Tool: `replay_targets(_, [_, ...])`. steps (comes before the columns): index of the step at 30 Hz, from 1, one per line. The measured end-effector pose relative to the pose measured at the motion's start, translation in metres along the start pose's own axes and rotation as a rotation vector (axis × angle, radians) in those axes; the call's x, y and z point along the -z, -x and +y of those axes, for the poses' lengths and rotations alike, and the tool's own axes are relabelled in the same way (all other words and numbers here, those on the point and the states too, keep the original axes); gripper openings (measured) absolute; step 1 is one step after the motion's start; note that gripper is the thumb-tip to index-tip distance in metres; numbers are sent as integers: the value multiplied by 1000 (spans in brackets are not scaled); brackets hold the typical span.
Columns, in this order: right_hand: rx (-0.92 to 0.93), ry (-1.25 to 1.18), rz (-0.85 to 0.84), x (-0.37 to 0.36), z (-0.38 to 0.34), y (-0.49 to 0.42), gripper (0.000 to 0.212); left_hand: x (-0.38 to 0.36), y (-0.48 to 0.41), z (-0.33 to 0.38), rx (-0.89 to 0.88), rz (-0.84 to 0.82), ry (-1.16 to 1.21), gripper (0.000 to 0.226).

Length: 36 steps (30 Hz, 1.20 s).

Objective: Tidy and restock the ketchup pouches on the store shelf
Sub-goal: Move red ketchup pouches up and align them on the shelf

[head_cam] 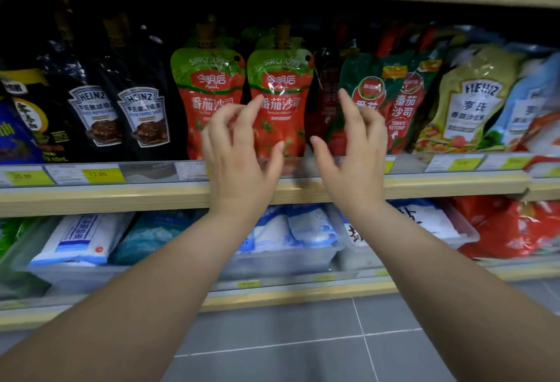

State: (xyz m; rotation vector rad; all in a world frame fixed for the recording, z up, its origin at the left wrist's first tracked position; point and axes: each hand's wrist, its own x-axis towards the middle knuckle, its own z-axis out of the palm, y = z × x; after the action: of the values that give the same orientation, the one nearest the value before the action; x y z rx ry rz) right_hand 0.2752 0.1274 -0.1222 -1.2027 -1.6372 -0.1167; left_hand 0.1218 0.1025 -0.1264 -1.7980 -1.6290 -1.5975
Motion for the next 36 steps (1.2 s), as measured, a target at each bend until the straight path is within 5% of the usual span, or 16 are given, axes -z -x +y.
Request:
replay_targets(7, [-208, 104, -14, 43, 67, -12, 72, -54, 0, 61, 9, -196, 210, 74])
replay_targets(15, [-192, 116, -178, 50, 94, -34, 87, -90, -9, 88, 133, -311, 108, 107])
replay_targets(36, [-259, 132, -104, 40, 103, -51, 100, -89, -14, 79, 117, -352, -51, 98])
